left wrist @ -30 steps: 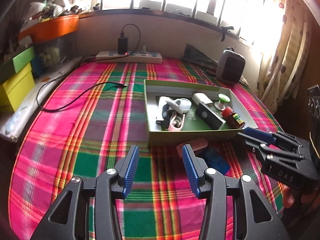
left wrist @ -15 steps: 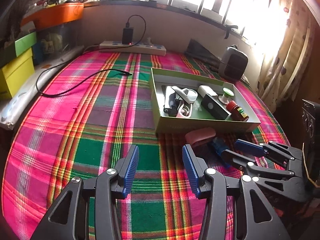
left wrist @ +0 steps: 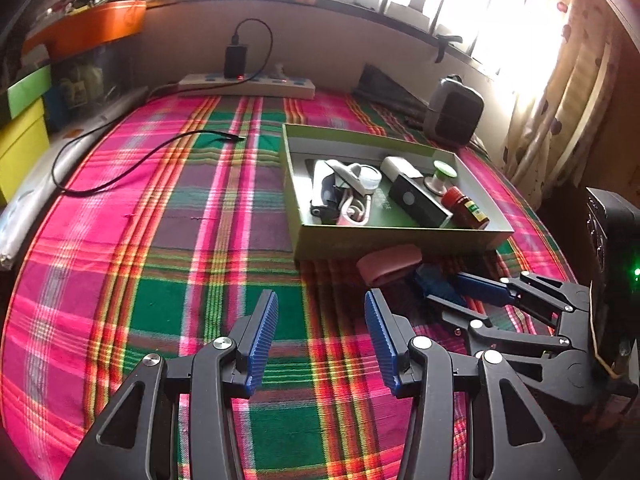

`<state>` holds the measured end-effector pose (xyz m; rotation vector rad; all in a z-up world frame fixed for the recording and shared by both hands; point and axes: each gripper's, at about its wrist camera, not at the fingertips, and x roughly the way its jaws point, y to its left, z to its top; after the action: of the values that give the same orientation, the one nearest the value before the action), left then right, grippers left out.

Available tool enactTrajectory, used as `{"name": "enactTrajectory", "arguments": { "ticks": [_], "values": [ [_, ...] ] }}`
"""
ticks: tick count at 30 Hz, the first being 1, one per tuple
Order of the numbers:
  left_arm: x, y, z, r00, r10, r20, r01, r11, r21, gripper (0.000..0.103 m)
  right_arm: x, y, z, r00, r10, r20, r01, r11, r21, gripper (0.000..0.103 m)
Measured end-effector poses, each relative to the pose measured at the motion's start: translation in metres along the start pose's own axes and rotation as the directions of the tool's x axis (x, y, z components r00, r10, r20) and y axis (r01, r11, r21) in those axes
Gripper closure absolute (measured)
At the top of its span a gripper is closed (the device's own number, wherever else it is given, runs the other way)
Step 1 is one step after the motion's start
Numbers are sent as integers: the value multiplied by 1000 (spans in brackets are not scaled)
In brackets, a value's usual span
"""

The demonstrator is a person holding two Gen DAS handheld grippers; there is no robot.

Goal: Organize rigid objects
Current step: 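Lower the right tool onto the blue USB stick and close on it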

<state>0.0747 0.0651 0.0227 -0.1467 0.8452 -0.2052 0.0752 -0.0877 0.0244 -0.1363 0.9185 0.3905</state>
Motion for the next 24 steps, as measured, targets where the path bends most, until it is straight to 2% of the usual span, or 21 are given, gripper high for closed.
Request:
{"name": "enactTrajectory", "arguments": {
  "ticks": [4, 5, 7, 8, 24],
  "values": [
    [1, -6, 3, 1000, -6, -2, 6, 1000, 25, 58, -1, 3, -2, 1000, -14, 3, 14, 1000, -21, 66],
    [1, -7, 4, 1000, -9, -3, 9, 1000, 28, 58, -1, 3, -3, 1000, -15, 4, 15, 1000, -26, 68],
    [3, -11, 7, 1000, -21, -9, 21, 999, 39, 58, -2, 0, -3, 1000, -18, 8, 18, 1000, -18, 79],
    [4, -12, 8, 1000, -23, -15, 24, 999, 42, 58, -2, -1, -3, 1000, -16, 9, 17, 1000, -14, 80],
    [35, -42, 23, 995, -28, -95, 43, 987, 158, 56, -24, -28, -19, 999, -42, 28, 41, 999, 34, 80]
  ]
}}
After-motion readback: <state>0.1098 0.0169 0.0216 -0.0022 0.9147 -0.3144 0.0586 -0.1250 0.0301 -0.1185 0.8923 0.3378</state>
